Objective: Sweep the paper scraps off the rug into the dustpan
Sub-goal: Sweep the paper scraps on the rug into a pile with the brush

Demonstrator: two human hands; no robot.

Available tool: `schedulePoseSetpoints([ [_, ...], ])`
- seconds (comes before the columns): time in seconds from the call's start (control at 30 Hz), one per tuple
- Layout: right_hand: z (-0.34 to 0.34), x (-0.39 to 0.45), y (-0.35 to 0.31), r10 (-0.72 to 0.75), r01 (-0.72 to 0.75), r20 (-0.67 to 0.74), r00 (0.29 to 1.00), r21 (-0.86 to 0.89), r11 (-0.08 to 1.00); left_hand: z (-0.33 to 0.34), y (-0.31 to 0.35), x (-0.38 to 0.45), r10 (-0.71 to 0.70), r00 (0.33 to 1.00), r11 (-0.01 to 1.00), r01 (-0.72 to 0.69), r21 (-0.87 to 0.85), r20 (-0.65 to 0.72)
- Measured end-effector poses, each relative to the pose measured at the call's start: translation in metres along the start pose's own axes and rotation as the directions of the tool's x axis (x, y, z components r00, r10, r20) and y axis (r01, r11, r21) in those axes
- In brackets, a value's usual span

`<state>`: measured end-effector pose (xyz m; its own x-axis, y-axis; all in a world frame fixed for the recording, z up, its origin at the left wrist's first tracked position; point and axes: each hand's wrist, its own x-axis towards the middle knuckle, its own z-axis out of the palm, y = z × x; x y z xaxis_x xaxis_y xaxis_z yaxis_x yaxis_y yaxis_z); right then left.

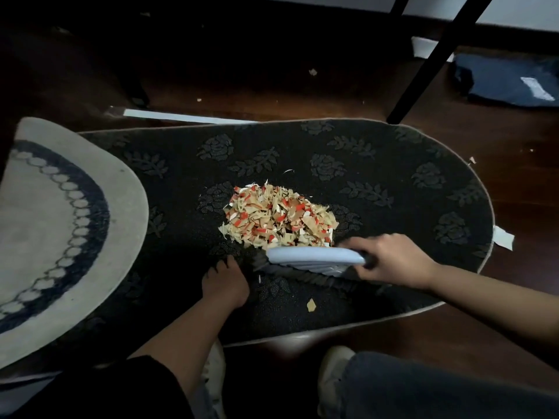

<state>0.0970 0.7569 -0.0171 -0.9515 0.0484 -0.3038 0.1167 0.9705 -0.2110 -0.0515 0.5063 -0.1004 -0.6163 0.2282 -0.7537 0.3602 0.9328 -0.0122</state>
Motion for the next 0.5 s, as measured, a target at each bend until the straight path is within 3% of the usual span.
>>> schedulePoseSetpoints([
  [0.17, 0.006, -0.034, 0.010, -0.006, 0.006, -0.007, 1.000, 0.083, 0.996, 0.007, -0.004, 0.002, -0.034, 0.999, 0.999, 0.034, 0.010, 0.027],
  [0.33, 0.023, -0.029, 0.014, -0.090, 0.089, 0.220, 0.971, 0.015, 0.996, 0.010, -0.001, 0.003, -0.021, 0.999, 1.000, 0.020, 0.016, 0.041],
  [0.5, 0.033, 0.000, 0.003, -0.038, 0.033, 0.116, 0.993, 0.042, 0.999, 0.015, -0.003, 0.003, -0.022, 0.999, 1.000, 0.022, 0.023, 0.037],
])
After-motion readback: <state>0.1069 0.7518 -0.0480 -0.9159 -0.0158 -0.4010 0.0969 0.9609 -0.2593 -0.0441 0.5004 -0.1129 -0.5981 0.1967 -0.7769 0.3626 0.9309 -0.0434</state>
